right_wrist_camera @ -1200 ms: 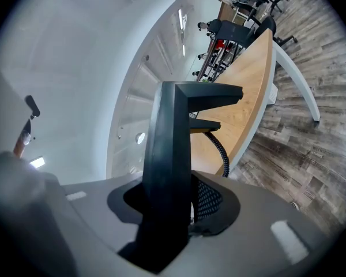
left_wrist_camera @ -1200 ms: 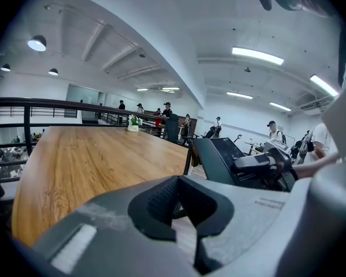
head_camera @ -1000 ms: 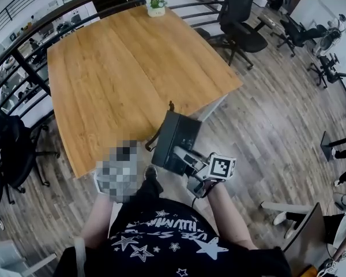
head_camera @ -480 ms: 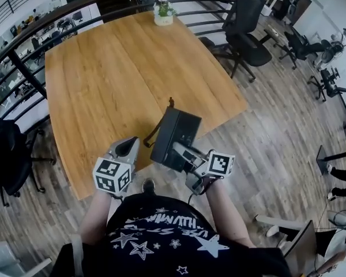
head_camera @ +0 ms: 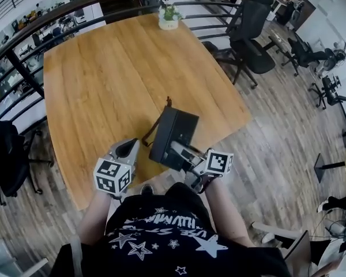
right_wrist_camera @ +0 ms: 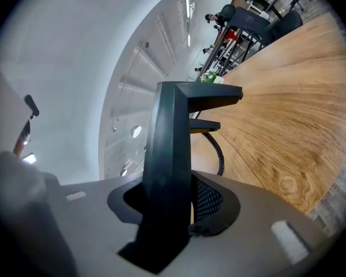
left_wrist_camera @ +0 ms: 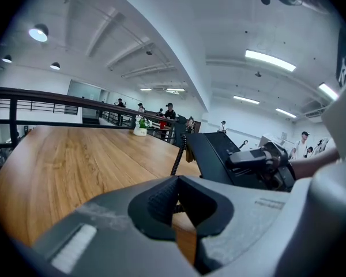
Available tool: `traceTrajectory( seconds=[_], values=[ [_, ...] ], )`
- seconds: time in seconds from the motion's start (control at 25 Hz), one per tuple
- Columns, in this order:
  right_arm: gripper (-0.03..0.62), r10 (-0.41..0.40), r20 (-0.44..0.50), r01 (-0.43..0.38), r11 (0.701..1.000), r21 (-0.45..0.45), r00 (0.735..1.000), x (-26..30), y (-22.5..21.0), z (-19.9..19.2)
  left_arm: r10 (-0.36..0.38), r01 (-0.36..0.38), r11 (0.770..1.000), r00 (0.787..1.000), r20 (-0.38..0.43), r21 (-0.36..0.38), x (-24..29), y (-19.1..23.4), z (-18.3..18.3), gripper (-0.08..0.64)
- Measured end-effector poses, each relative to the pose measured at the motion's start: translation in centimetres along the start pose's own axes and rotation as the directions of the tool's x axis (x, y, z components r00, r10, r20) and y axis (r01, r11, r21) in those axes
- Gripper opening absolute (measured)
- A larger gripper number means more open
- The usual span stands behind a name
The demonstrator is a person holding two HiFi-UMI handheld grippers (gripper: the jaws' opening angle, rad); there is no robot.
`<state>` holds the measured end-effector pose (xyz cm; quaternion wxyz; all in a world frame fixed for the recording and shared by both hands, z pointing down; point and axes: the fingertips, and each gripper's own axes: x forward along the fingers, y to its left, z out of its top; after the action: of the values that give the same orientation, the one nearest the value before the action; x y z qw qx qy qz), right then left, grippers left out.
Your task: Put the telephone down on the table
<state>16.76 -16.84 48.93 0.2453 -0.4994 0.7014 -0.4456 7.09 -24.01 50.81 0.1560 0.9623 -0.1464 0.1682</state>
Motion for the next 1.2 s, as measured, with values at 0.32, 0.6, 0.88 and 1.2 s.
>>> traceTrajectory(
  seconds=[0.32,0.6,0.88,1.2],
  values=[
    [0.161,0.046,-0.161,-0.04,0.998,0.044,0.986,1.3,-2.4,1.7,0.141,-0.141,0.988,0.99,-0.01,-0.06,1.8,0.6,0.3,0.002],
    [0.161,0.146,-0.344,-0.138,0.989,0.048,0.928,1.8,-2.2,2.1,0.311,-0.309,0.942,0.95,-0.002,-0.133,1.1,-0.5,0.4,0.002],
    [0.161,0.186,-0.473,-0.17,0.982,0.077,0.861,1.7,-4.2,2.5,0.434,-0.43,0.884,0.901,-0.023,-0.182,1.5,-1.2,-0.1,0.002],
    [0.16,0.237,-0.575,-0.218,0.971,0.103,0.783,2.0,-5.5,1.6,0.532,-0.53,0.816,0.845,-0.056,-0.229,1.1,-2.0,-1.4,0.002]
  ],
)
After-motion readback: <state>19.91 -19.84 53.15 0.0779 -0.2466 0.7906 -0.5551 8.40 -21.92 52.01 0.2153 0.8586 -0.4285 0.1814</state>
